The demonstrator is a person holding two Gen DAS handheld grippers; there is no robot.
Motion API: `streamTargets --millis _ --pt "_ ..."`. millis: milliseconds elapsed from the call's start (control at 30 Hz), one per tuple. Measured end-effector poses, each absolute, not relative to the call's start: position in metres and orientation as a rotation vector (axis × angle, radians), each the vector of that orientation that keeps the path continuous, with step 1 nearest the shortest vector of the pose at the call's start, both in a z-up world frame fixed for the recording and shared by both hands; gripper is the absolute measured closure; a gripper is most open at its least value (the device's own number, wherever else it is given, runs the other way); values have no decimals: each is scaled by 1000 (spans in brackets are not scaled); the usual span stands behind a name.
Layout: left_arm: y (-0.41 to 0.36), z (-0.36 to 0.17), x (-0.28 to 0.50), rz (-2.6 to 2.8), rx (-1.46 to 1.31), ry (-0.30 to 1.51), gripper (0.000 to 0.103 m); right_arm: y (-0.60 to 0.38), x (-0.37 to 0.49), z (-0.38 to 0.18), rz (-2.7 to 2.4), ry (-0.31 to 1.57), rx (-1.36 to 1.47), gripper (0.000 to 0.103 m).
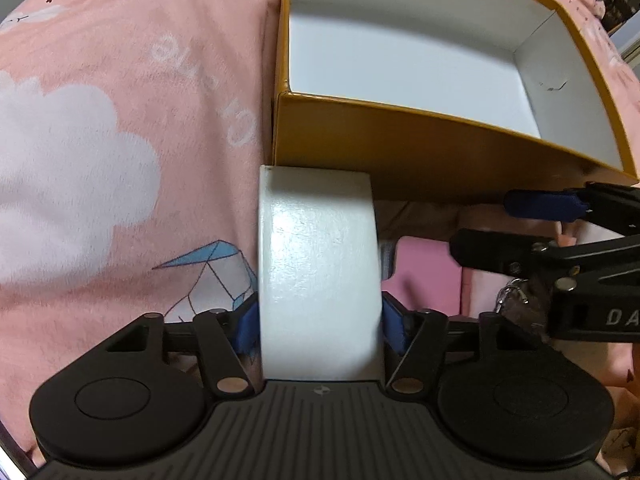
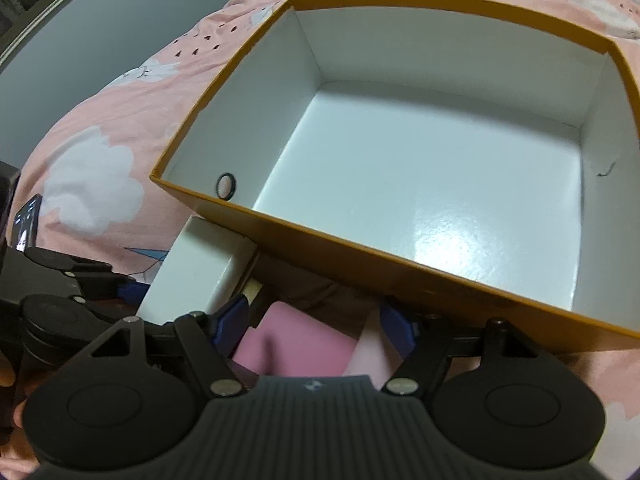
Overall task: Organize objects
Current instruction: 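Grasp the white rectangular box with the left gripper and lift it, then carry the white box toward the orange box while the right gripper grasps the gold cube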
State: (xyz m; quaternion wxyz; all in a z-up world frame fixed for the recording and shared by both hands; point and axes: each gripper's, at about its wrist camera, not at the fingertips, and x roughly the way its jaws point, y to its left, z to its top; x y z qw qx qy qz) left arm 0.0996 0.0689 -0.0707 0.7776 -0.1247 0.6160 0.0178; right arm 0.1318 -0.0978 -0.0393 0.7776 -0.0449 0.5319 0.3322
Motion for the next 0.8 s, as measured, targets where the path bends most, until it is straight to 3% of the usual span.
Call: streamTargets --millis 400,800 --pt "92 -33 64 54 -272 1202 34 -74 130 -37 901 1168 -182 32" --pt "129 -5 42 128 -399 1063 34 -38 134 -43 833 1268 -87 29"
